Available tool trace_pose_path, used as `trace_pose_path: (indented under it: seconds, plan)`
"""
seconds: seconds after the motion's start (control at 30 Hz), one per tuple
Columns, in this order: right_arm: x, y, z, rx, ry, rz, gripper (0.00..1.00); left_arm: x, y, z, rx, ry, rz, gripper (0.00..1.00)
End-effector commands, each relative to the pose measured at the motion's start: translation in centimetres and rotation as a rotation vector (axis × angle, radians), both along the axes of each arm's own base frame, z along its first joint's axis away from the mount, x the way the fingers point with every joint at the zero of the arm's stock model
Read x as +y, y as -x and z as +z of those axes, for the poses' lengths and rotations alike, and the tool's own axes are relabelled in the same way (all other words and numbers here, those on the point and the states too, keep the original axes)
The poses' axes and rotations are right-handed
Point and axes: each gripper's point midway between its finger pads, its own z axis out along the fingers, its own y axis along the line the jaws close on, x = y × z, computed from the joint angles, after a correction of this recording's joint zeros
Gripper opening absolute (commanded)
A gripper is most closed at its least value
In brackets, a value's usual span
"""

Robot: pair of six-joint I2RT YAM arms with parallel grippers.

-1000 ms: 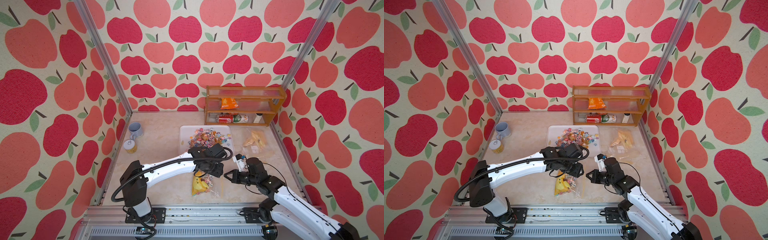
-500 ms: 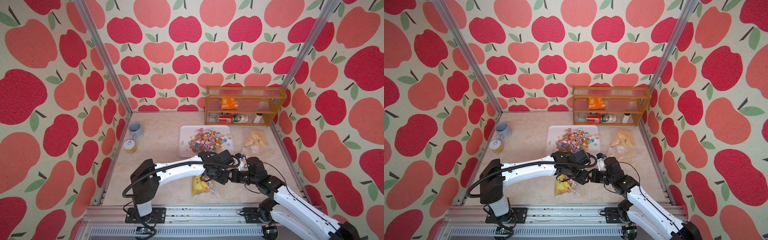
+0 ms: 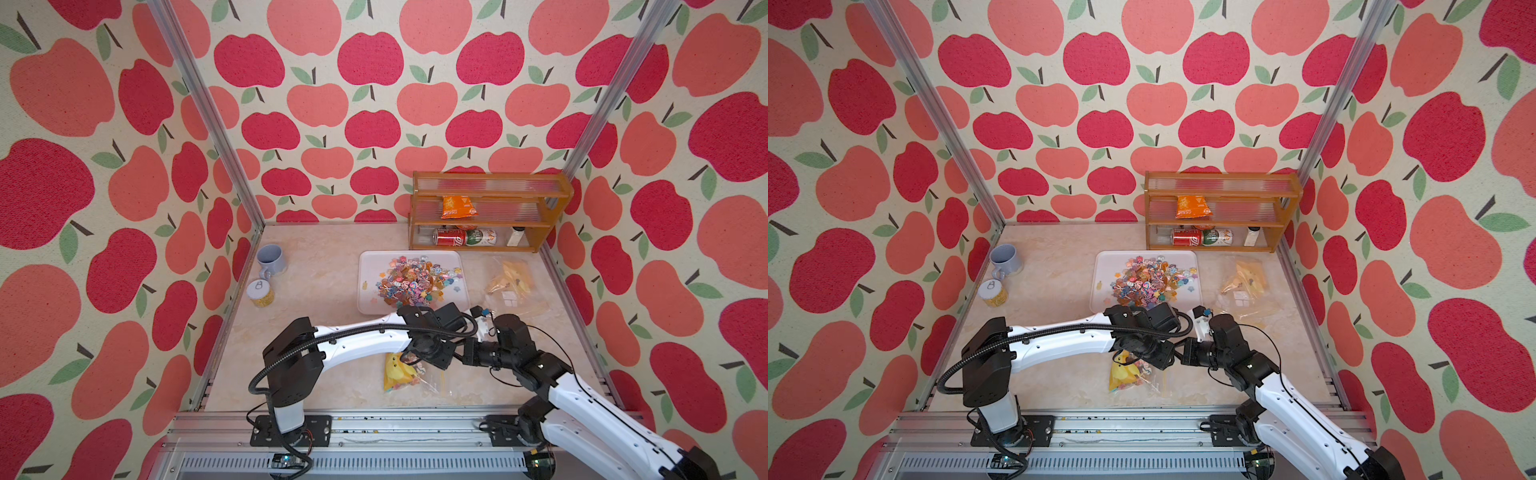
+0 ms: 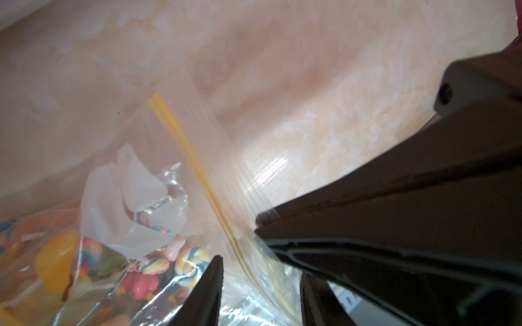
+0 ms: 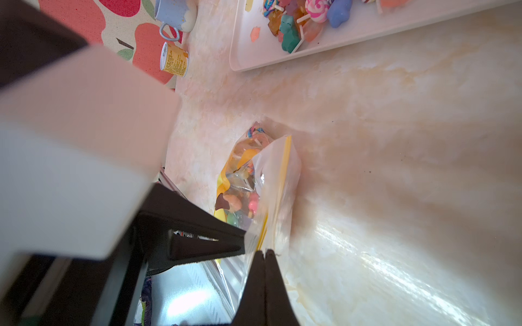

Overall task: Pour candies out of the ziploc bag
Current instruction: Open the ziploc bag at the center of the board.

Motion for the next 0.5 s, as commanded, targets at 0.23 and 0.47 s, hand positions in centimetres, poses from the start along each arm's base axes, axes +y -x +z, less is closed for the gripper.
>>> trace_pose_path:
  seconds: [0.23,0.47]
  plan:
    - [0.6,0.0,0.7,-0.006,-0.036,0.014,0.00,0.3,-0.1,2.0,-0.014,0.056,0.026,0.44]
    - [0.6,0.2,1.0,-0.013,-0.047,0.017,0.00,1.0,-0.7,1.2,-0.034,0.006,0.055,0.41]
